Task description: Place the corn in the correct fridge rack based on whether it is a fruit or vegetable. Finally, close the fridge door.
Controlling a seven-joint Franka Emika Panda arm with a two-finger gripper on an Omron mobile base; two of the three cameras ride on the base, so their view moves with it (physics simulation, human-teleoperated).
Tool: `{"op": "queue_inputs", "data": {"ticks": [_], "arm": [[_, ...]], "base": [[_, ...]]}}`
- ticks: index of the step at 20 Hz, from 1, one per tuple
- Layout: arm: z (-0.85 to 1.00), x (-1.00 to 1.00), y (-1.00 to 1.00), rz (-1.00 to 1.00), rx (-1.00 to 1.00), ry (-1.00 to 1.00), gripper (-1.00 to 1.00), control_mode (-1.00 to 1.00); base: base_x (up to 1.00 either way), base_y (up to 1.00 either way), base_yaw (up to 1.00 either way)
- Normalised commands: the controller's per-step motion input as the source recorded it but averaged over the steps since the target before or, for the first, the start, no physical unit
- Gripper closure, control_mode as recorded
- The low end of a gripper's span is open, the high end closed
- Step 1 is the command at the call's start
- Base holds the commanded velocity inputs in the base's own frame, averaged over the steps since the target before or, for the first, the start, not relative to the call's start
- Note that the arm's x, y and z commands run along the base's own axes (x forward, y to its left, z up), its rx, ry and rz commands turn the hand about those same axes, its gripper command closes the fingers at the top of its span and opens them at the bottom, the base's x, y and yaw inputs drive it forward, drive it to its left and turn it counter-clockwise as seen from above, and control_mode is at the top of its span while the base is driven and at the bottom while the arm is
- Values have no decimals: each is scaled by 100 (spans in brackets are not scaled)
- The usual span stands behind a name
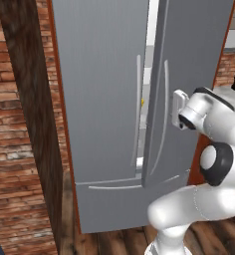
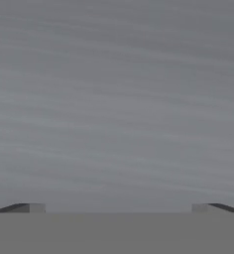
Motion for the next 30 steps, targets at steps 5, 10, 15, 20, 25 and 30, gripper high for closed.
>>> {"op": "queue_inputs", "data": {"ticks": [5, 10, 15, 20, 25, 30], "arm": [[15, 33, 1, -17, 0, 0, -100, -100], [14, 37, 0, -13, 0, 2, -100, -100], [12, 40, 0, -10, 0, 5, -100, -100], [4, 47, 0, -7, 0, 6, -100, -100], [0, 56, 0, -5, 0, 7, -100, -100], [1, 50, 0, -4, 0, 7, -100, -100]], "base": [[0, 0, 0], [0, 0, 0], [0, 0, 0], [0, 0, 0], [0, 0, 0], [0, 0, 0]]}}
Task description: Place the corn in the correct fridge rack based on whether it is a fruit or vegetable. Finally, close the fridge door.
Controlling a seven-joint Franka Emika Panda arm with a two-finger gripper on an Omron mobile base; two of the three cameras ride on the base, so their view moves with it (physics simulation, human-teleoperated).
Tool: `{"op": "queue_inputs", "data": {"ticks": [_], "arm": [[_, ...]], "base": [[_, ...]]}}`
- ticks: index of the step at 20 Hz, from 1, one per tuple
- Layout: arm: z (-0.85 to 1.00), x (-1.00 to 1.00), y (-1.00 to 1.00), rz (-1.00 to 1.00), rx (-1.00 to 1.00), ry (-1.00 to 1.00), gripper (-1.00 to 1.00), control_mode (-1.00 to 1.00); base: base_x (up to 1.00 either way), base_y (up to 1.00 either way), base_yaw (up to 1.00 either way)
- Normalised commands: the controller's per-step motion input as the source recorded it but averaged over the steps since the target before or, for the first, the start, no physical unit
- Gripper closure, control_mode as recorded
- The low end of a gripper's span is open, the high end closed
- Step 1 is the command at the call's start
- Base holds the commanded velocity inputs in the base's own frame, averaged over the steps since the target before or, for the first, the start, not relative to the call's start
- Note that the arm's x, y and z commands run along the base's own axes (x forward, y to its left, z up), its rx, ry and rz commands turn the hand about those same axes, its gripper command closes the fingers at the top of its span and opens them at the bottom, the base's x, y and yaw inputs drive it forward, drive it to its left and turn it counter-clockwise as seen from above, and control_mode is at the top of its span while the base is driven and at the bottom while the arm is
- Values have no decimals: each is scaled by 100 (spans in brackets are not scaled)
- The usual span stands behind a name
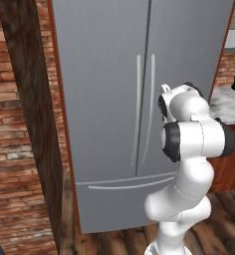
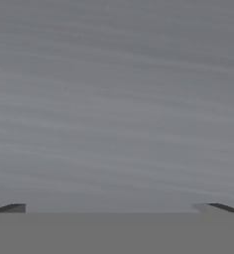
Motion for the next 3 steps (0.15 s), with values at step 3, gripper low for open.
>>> {"op": "queue_inputs", "data": {"ticks": [3], "arm": [[8, 34, 0, -3, 0, 6, -100, -100]], "base": [[0, 0, 0]]}}
